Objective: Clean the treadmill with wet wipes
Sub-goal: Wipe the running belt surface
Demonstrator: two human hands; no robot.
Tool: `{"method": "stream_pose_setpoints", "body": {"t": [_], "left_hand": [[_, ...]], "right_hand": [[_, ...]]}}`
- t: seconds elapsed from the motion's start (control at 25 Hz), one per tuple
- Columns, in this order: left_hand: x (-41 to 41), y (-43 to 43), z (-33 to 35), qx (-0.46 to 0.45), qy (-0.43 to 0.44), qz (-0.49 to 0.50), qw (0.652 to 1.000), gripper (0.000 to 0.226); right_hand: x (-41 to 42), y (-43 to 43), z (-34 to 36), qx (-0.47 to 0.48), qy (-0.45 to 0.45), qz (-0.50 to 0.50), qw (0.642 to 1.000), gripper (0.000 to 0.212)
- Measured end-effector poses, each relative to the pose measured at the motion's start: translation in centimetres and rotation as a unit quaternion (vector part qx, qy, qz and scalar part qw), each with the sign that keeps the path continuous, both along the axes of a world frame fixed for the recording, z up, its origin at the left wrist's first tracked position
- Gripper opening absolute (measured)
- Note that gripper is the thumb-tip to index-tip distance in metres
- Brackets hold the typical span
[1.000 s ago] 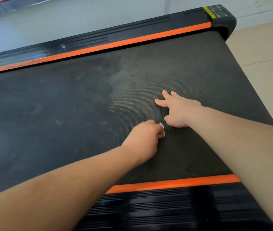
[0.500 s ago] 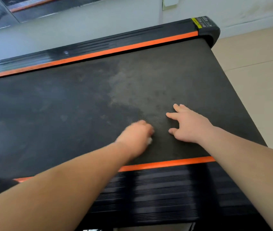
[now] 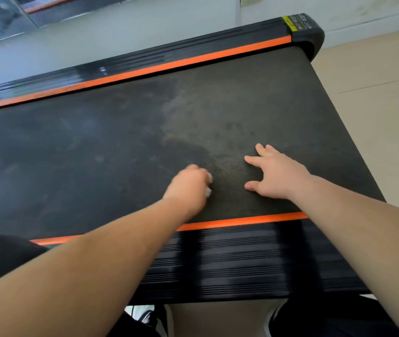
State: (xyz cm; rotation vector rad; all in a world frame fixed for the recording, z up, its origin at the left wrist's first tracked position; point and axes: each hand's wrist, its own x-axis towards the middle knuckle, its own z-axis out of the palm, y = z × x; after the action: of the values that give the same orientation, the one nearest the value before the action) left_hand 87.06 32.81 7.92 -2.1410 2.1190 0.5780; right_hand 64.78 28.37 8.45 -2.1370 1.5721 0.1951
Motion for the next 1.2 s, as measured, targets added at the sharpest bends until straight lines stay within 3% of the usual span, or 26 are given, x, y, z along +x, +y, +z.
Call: {"method": "stream_pose_setpoints", "body": {"t": [0.12,0.2,0.36,0.6,0.68,0.76,0.84,0.88,0.96,1.04,1.08,1.12,1.2], "left_hand": [[0.9,0.3,-0.6,-0.026,-0.018,0.169,0.985,0.025],[-3.4,1.4,-0.4,-0.012,0.008,0.147,0.989,0.021],[-8.4,1.9,-0.3,0.01,0.085,0.007,0.996,0.015],[-1.8,-4.5,0.1,-0.044,0.027,0.218,0.975,0.008],[-3.4,-4.3,-0.3,-0.054,0.054,0.196,0.978,0.012],[-6.1,-3.7,-0.8,-0.035,0.098,0.081,0.991,0.014],[-6.5,-3.9,-0.6,-0.019,0.072,-0.04,0.996,0.012],[-5.5,-4.7,-0.5,-0.036,0.047,-0.051,0.997,0.011],[-2.0,-6.4,-0.4,-0.064,0.022,0.04,0.997,0.011],[0.8,-7.2,-0.6,-0.066,0.034,0.193,0.978,0.009],[0.6,-7.0,-0.8,-0.074,0.045,0.225,0.971,0.008],[-0.6,-6.7,-1.0,-0.089,0.054,0.21,0.972,0.007],[-4.1,-5.6,-1.3,-0.096,0.085,0.087,0.988,0.01]], "right_hand": [[-0.2,0.0,-0.5,-0.007,0.005,0.008,1.0,0.081],[-0.3,-0.1,-0.5,-0.018,0.009,0.005,1.0,0.082],[-1.3,-1.1,-0.1,-0.039,0.007,0.008,0.999,0.075],[-3.3,-1.7,-1.2,-0.035,0.01,-0.027,0.999,0.06],[-2.6,-2.2,-0.8,-0.039,0.012,-0.013,0.999,0.061],[-1.8,-2.7,-0.2,-0.042,0.006,-0.005,0.999,0.061],[-1.2,-3.2,0.3,-0.035,-0.006,-0.01,0.999,0.059],[-0.9,-3.4,0.5,-0.028,-0.01,-0.014,0.999,0.059],[-0.4,-3.7,0.5,-0.014,-0.013,-0.016,1.0,0.058],[0.2,-4.1,0.2,-0.01,-0.003,-0.014,1.0,0.054],[0.6,-4.4,0.1,-0.017,0.005,-0.015,1.0,0.05],[1.0,-4.8,0.0,-0.027,0.01,-0.018,0.999,0.044],[2.5,-6.0,0.2,-0.046,0.01,-0.014,0.999,0.034]]}}
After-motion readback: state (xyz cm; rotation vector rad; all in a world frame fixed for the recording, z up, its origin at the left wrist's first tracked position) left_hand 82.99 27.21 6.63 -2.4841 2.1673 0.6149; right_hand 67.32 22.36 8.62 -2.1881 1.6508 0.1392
